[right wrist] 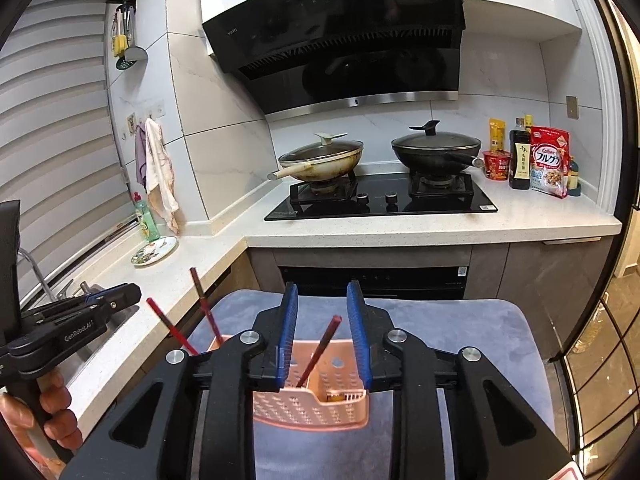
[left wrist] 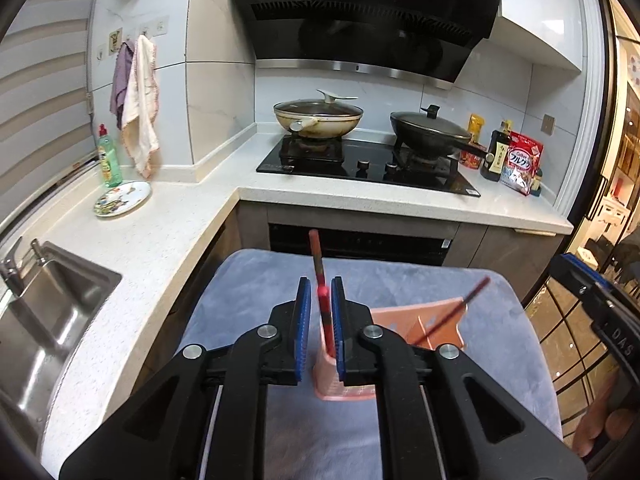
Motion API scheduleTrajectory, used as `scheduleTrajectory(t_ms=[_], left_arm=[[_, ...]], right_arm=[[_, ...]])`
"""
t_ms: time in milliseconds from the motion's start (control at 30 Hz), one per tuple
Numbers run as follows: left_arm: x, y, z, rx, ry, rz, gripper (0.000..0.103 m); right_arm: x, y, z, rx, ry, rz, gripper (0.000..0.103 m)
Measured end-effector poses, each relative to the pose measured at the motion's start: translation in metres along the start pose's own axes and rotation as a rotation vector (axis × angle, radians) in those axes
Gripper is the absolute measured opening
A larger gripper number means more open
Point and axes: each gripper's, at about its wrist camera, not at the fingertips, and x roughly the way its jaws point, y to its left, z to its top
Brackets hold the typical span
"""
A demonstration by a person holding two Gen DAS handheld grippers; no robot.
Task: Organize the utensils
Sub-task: 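Move both open tools back toward the row of chopsticks on the mat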
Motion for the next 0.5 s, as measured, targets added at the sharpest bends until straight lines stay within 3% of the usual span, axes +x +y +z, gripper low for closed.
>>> scheduleTrajectory(t_ms=[167,333,500], left_arm=[[-0.03,0.005,-0.028,0.001,0.012,0.011,0.014],[-0.056,0.01,-0.071,0.02,0.031,0.055,0.028],[-0.071,0.012,-0.121,0.034,0.094,0.067,0.028]], right_arm=[[-0.037,-0.002,-0.026,-0.003,0.04,0.014,0.026],[-0.071,-0.004,-0.071,0.002,0.113,0.024,0.026],[-0.096,-0.003,-0.123,-0.004,0.201,0.014,0.026]])
